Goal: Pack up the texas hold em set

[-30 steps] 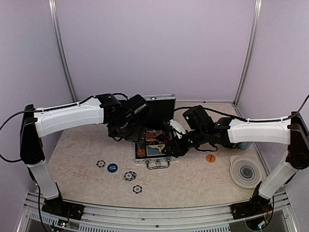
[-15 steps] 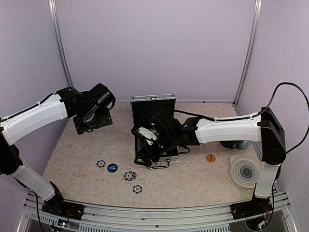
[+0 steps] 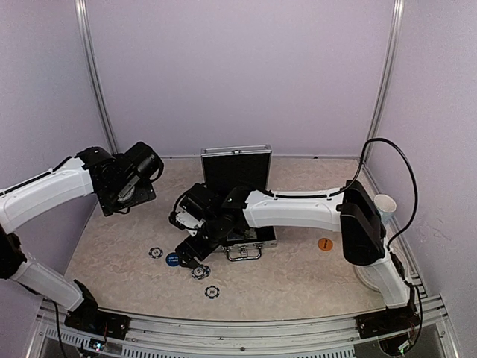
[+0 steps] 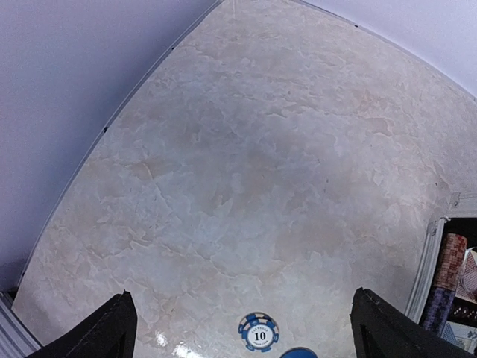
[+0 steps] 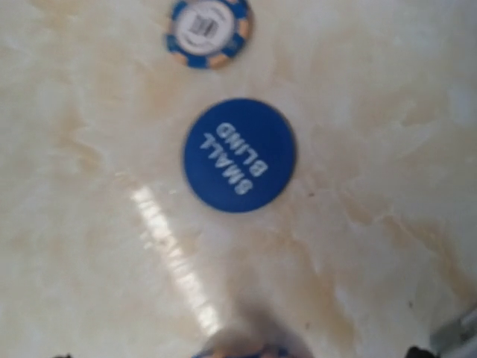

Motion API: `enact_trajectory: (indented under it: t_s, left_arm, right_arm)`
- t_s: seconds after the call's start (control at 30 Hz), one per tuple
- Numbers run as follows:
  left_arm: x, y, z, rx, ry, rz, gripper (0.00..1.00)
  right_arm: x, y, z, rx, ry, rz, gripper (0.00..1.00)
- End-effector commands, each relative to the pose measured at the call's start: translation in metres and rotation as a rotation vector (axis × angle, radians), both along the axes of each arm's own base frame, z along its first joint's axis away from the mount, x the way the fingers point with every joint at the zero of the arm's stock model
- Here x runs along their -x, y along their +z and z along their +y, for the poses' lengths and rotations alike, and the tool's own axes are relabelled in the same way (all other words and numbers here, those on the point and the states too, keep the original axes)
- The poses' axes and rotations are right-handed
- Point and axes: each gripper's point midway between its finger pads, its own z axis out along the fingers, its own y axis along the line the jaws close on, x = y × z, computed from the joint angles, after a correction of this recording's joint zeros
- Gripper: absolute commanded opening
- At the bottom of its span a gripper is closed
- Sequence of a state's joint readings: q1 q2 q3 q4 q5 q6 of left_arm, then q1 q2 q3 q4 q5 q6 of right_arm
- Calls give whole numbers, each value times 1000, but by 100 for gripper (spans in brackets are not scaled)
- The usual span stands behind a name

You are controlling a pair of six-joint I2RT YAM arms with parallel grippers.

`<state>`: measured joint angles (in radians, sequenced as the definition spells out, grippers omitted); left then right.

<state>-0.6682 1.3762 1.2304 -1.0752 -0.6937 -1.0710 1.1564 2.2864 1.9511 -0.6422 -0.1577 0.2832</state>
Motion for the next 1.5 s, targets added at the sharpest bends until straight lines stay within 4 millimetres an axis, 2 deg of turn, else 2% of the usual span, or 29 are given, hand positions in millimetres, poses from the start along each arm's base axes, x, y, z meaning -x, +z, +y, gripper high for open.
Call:
enact_trajectory:
  t_s: [0.0, 0.2, 0.43, 0.77, 1.47]
  left_arm:
    - [-4, 4, 12, -49, 30, -45, 99]
    - [-8, 7, 19, -91, 32, -72, 99]
    - [-13, 1, 26, -108, 35, -77, 99]
    - [-14, -9, 29, -108, 33, -67, 99]
    - [-15, -28, 35, -92, 22, -30, 99]
  right_arm:
    - [-1, -26, -8, 129, -57, 17, 97]
    - [-3, -47, -11, 192, -91, 31, 97]
    - [2, -46, -9, 215, -101, 30, 97]
    - [12, -57, -16, 280, -105, 19, 95]
    - [21, -72, -18, 346, -96, -13, 86]
